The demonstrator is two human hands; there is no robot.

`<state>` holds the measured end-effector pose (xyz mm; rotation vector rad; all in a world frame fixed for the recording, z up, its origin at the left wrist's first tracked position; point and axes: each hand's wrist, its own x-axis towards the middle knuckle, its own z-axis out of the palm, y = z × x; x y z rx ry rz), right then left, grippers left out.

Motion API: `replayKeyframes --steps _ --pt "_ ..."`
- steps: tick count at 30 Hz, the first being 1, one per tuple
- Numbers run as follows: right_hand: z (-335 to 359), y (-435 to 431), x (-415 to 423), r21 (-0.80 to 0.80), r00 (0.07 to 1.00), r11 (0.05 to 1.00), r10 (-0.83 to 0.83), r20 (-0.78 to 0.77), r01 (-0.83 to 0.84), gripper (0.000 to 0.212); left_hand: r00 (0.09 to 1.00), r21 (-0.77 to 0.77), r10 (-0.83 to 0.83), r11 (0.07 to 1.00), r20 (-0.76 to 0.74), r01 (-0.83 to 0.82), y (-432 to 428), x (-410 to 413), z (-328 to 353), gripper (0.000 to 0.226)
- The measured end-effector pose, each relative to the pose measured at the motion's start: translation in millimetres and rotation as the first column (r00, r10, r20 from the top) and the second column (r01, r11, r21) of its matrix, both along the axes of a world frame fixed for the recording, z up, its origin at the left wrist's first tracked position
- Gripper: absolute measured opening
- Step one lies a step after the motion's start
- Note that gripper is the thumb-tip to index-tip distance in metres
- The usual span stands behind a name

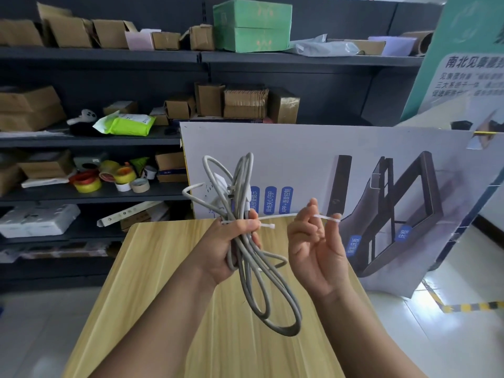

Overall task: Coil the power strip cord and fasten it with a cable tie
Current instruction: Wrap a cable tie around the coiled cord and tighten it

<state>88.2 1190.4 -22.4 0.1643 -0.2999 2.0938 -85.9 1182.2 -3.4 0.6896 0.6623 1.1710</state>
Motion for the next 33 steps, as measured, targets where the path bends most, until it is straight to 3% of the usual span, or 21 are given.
replayKeyframes --steps 2,4,7,10,19,24,29,33 --pt "2 -2 -4 -0.041 0.999 0.999 0.0 0.042 0.002 0.02 1.0 0.002 -0.001 1.0 0.003 0.001 -1 1 0 0.029" --pt "7 -3 -6 -0.075 0.955 0.983 -0.144 0.259 0.168 0.026 1.0 0.006 0.0 1.0 0.019 0.0 -2 2 0 0.027" --pt "15 -10 -11 0.051 0.798 0.938 -0.318 0.511 0.342 0.019 0.999 0.002 0.007 1.0 0.041 -0.007 -2 2 0 0.029" --pt "18 -16 -15 0.148 0.708 0.925 -0.365 0.605 0.35 0.01 0.999 -0.009 0.01 1.0 0.037 -0.009 -1 2 0 0.026" --pt "25 -23 -15 0.179 0.675 0.923 -0.372 0.637 0.34 0.01 1.0 -0.006 0.007 1.0 0.009 -0.007 0 3 2 0.031" --pt "25 -25 -12 0.185 0.661 0.929 -0.359 0.659 0.321 0.01 0.999 0.006 0.027 1.0 -0.017 -0.027 -2 6 -1 0.013" --pt "25 -26 -12 0.206 0.616 0.937 -0.342 0.71 0.284 0.02 0.983 0.113 0.128 0.987 -0.128 -0.114 -2 11 -1 0.012" --pt "23 -24 -8 0.131 0.667 0.953 -0.285 0.688 0.272 0.027 0.95 0.198 0.224 0.963 -0.219 -0.181 0 7 -4 0.014"
